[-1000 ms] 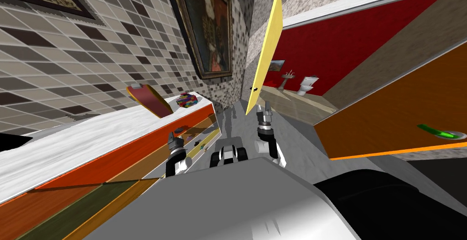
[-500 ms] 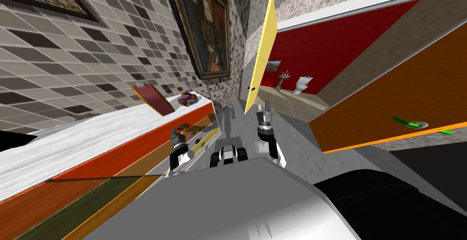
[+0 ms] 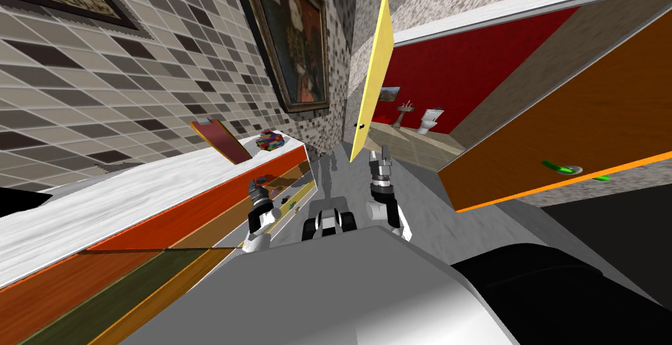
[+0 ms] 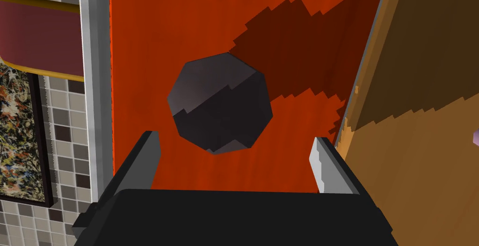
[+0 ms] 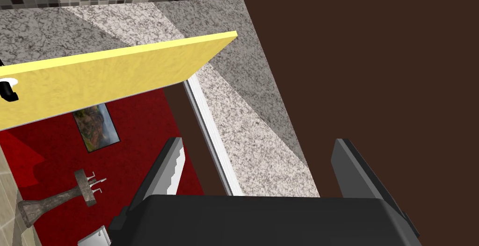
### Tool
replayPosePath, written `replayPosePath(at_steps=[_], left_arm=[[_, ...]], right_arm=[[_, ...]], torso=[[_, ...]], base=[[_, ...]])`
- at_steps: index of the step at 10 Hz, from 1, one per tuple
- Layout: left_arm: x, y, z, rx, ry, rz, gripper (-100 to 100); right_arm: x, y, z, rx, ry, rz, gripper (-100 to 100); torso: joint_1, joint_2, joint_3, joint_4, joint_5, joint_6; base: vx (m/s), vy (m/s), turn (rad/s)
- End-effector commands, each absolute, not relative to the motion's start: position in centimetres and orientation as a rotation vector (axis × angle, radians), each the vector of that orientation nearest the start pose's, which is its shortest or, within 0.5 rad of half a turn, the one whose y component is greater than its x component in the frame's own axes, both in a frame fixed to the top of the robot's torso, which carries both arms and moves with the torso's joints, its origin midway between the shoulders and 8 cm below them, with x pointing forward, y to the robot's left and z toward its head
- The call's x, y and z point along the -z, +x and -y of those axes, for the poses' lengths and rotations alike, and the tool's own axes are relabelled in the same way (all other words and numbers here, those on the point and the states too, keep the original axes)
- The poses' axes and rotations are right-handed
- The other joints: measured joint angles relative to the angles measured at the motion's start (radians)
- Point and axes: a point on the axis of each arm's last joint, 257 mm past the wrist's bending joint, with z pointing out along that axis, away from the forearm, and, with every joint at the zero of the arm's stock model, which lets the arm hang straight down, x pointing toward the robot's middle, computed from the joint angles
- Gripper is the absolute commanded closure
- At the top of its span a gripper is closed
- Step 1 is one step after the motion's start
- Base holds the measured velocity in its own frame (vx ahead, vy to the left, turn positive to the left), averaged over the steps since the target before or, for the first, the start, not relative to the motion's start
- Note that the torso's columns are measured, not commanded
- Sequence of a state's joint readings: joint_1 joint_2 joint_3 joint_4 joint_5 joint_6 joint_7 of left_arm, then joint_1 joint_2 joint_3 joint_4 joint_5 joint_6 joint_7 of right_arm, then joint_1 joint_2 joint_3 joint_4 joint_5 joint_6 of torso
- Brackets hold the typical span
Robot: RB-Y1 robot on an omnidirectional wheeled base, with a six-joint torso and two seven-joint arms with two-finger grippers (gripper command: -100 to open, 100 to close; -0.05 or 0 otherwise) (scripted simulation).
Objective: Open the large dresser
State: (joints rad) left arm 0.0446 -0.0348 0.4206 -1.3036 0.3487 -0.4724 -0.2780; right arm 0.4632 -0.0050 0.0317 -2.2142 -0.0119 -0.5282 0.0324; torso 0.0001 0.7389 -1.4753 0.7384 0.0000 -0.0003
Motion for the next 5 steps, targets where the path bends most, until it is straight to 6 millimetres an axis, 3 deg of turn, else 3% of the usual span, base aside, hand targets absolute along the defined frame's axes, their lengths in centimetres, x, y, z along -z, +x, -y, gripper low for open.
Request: replayPosePath(at_steps=[1,2,5], left_arm=[[27.4,44.8,-46.5,0.848,-1.356,-0.653,-100],[26.9,43.9,-46.0,0.869,-1.339,-0.654,100],[27.3,41.5,-45.7,0.877,-1.334,-0.668,100]], right_arm=[[-1.2,35.6,26.7,-1.324,0.657,-0.620,0],[-1.2,35.6,26.7,-1.324,0.657,-0.620,0],[-1.2,35.6,26.7,-1.324,0.657,-0.621,0]], torso=[[0.000,-0.002,-0.001,0.000,0.000,0.000],[0.000,-0.003,-0.002,-0.001,0.000,0.000],[0.002,-0.007,-0.004,-0.003,0.002,0.002]], base=[[-0.035,0.006,-0.020],[0.071,-0.016,0.117],[0.106,-0.015,0.082]])
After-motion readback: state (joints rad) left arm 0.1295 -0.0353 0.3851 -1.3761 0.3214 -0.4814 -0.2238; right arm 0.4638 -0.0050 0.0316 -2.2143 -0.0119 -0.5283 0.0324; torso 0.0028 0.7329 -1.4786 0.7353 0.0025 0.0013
